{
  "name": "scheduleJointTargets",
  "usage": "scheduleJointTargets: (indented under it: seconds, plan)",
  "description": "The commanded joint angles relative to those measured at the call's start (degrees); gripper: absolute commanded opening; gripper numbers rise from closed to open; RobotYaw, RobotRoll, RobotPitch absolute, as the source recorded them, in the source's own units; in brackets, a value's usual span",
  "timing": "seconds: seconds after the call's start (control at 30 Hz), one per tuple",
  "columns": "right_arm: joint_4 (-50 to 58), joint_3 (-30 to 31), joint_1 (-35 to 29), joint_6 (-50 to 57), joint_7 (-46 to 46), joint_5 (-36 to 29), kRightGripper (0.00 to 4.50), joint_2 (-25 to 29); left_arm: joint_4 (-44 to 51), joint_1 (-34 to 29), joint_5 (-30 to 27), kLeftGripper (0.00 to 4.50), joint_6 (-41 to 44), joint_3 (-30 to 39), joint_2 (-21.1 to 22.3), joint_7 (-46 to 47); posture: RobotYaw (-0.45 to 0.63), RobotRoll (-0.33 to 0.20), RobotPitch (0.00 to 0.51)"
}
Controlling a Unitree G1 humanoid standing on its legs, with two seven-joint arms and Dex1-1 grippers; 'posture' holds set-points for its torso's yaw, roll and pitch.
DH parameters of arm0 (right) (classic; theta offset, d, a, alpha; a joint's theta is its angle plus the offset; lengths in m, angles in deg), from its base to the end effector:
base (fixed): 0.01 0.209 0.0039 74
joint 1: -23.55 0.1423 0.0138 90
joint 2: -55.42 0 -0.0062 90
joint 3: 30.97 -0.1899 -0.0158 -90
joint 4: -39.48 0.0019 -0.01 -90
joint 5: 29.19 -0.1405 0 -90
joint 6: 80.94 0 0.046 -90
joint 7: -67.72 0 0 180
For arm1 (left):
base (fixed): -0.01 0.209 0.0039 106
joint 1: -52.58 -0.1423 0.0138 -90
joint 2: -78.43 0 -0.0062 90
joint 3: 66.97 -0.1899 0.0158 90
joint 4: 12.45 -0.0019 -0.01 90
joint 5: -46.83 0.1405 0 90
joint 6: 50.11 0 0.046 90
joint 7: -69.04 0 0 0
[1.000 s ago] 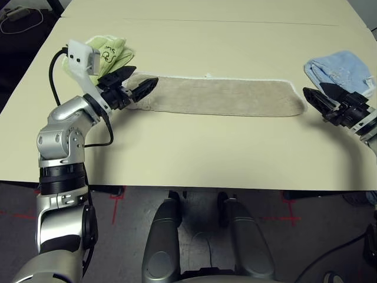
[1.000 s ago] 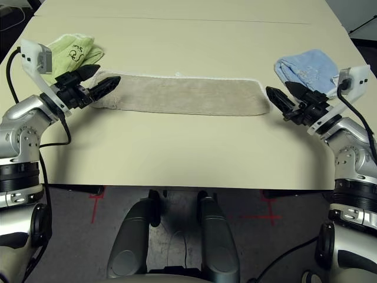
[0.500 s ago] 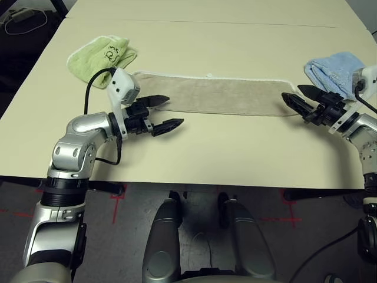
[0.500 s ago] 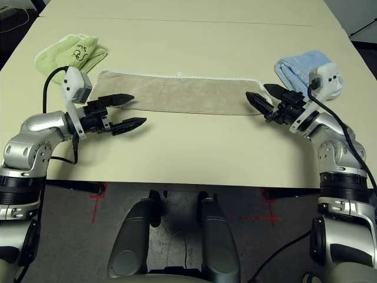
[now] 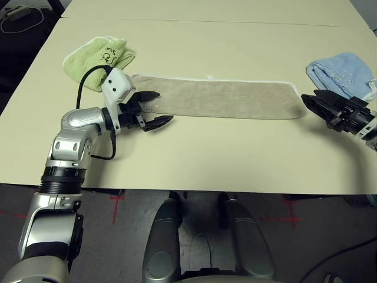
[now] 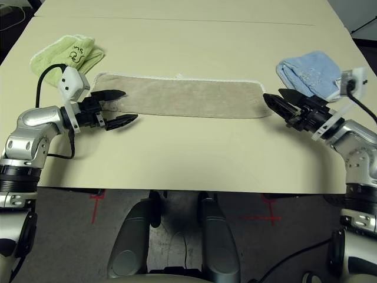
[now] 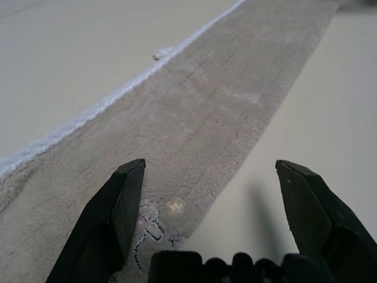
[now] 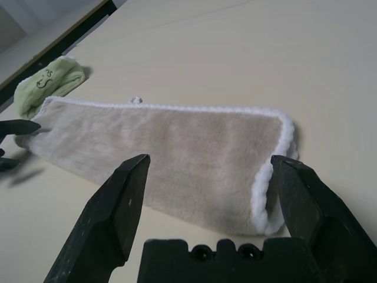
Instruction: Fold the towel and set it aside.
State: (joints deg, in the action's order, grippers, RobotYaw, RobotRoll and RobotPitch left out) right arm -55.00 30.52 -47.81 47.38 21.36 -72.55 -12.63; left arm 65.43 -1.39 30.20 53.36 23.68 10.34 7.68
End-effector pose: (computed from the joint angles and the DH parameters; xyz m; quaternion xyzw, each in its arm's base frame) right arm 0.2339 -0.3303 0.1639 0.1469 -0.0117 0.2787 0.9490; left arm 0.3019 0.2550 0.1966 0.1932 -0.0077 -0.4648 0.8640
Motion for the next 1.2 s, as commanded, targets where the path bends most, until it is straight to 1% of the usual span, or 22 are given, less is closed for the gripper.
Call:
scheduleJointTargets:
  seconds: [0.03, 0.17, 0.27, 0.4, 0.63, 0.77, 0.9, 1.0, 1.07, 1.2]
  plan:
    - [5.55, -3.07, -3.50, 4.25, 4.96, -4.43, 4.49, -2.16, 0.70, -0.61, -0.66, 4.50, 0.10, -0.12, 0.50, -1.63, 0.00, 0.000, 0.264]
    - [9.42, -5.33, -6.15, 8.60, 10.64, -9.39, 4.49, -4.89, 0.92, 0.17, -1.14, 4.50, 0.58, 0.24, 0.86, -2.59, 0.01, 0.000, 0.267]
    - [10.64, -6.57, -7.80, 10.59, 13.91, -11.91, 4.49, -5.87, 0.43, 0.52, -1.00, 4.50, 0.48, 0.42, 1.01, -2.97, 0.01, 0.000, 0.269]
    - [11.48, -5.78, -9.34, 10.73, 17.92, -12.19, 4.49, -7.34, 0.10, 0.11, -0.58, 4.50, -0.27, 0.22, 0.81, -3.19, 0.00, 0.000, 0.273]
    - [10.60, -3.00, -8.46, 10.54, 20.68, -11.03, 4.49, -7.72, 1.26, -0.14, -0.56, 4.50, -2.16, -0.18, 0.23, -3.79, 0.00, 0.000, 0.274]
    - [9.71, -2.50, -7.90, 10.52, 22.08, -11.24, 4.49, -8.22, 0.88, -0.27, -2.03, 4.50, -3.59, 0.74, -0.53, -4.77, 0.00, 0.000, 0.276]
    - [9.31, -1.48, -6.92, 10.27, 23.06, -11.36, 4.49, -9.32, 1.61, -0.41, -3.39, 4.50, -2.76, 1.04, -0.98, -4.82, 0.01, 0.000, 0.275]
    - [8.84, -1.69, -5.74, 11.71, 24.95, -12.86, 4.49, -10.43, 1.70, -0.36, -3.51, 4.50, -2.60, 0.82, -0.91, -4.71, 0.01, 0.000, 0.274]
    - [8.63, -2.45, -5.32, 14.39, 27.25, -15.00, 4.49, -10.88, 1.85, -0.34, -3.56, 4.50, -2.46, 0.67, -0.86, -4.59, 0.01, 0.000, 0.274]
    - [9.77, -4.23, -6.33, 18.52, 30.18, -19.25, 4.49, -10.63, 2.69, -0.48, -4.28, 4.50, -1.16, 0.61, -0.60, -4.63, 0.00, 0.000, 0.278]
